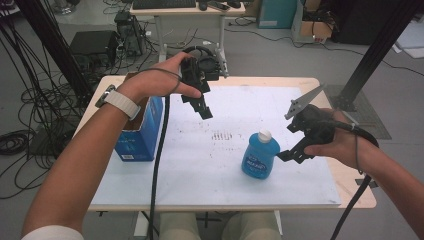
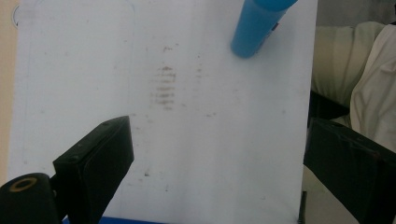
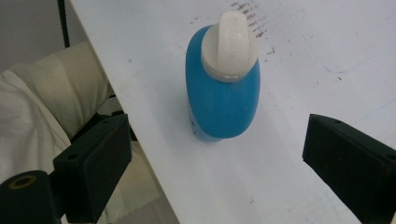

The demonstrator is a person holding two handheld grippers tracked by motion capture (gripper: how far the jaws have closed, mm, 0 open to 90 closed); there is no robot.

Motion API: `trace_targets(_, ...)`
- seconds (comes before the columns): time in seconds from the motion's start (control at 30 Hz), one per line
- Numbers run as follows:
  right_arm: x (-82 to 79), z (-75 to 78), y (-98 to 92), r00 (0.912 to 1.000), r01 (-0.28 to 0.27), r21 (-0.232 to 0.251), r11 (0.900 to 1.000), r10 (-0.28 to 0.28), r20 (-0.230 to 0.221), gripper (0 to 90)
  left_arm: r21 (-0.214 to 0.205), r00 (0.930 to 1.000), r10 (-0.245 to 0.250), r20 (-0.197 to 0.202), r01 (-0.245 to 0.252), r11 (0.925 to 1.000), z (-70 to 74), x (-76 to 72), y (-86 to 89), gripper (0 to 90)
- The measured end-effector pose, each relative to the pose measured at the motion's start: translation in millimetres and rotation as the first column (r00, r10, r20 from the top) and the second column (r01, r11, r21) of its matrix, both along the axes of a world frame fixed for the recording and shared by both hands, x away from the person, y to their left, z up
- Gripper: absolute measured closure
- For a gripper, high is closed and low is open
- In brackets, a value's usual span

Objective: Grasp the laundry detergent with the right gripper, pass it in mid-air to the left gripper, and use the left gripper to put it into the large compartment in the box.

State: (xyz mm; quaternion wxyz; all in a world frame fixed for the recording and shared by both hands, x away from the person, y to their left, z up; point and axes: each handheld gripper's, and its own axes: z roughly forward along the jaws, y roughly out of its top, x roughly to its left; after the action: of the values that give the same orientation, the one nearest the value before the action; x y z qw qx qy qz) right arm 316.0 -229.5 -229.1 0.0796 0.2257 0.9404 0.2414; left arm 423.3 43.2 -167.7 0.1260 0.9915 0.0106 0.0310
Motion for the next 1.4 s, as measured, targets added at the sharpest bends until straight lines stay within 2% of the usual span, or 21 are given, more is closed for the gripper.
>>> trace_targets(0.1, -2.5, -2.5, 0.0, 0.9989, 0.042, 0.008, 0.9991, -0.042, -0.023, 8.4, 0.002, 1.0, -0.002, 0.001, 0.002, 1.0, -0.6, 0.1, -0.6, 8.7)
trace_targets(0.2, -0.6, -6.4, -1.6, 0.9997, 0.021, 0.017, 0.9996, -0.021, -0.011, 8.4, 0.002, 1.0, -0.003, -0.002, 0.003, 1.0, -1.5, 0.5, -0.7, 8.7)
trace_targets(0.5, -0.3, -16.7, -6.4, 0.9994, 0.032, 0.036, 0.9989, -0.031, -0.017, 8.4, 0.001, 1.0, 0.003, 0.0, -0.003, 1.0, -2.5, 0.8, -0.1, 8.6)
trace_targets(0.57, -0.2, -18.3, -7.4, 0.9995, 0.028, 0.036, 0.999, -0.028, -0.014, 8.4, 0.003, 1.0, 0.004, -0.001, -0.004, 1.0, -2.6, 0.9, -0.3, 8.7)
trace_targets(0.63, 0.4, -18.0, -8.6, 0.9997, 0.018, 0.013, 0.9998, -0.017, -0.016, 8.4, 0.002, 1.0, 0.003, 0.001, -0.003, 1.0, -2.8, 0.9, -0.6, 8.7)
trace_targets(0.77, 0.2, -24.2, -10.7, 0.9999, 0.013, 0.033, 0.9994, -0.014, 0.006, 8.4, 0.002, 1.0, 0.003, 0.001, -0.003, 1.0, -3.1, 0.7, -1.1, 8.7)
trace_targets(0.83, 0.7, -25.4, -11.8, 1.0, 0.009, 0.02, 0.9998, -0.009, 0.002, 8.4, 0.002, 1.0, 0.003, 0.001, -0.003, 1.0, -3.1, 0.8, -1.1, 8.7)
trace_targets(1.07, -0.1, -36.8, -14.3, 0.9999, 0.011, 0.039, 0.9992, -0.011, 0.012, 8.4, 0.004, 1.0, -0.008, 0.001, 0.008, 1.0, -3.3, 2.0, -0.7, 8.7)
trace_targets(1.2, -0.3, -42.2, -15.5, 0.9997, 0.002, 0.058, 0.9983, -0.003, 0.024, 8.4, 0.003, 1.0, 0.004, -0.001, -0.004, 1.0, -4.1, 1.3, 0.0, 8.8)
trace_targets(1.3, -4.1, -44.7, -15.8, 0.9991, 0.043, 0.056, 0.9975, -0.043, 0.005, 8.4, 0.003, 1.0, 0.006, -0.002, -0.006, 1.0, -4.8, 1.1, 0.3, 8.8)
trace_targets(1.4, -0.5, -51.0, -17.8, 0.9988, -0.004, 0.086, 0.9963, 0.0, 0.05, 8.3, 0.002, 1.0, 0.004, -0.002, -0.004, 1.0, -5.1, 1.1, 0.5, 8.8)
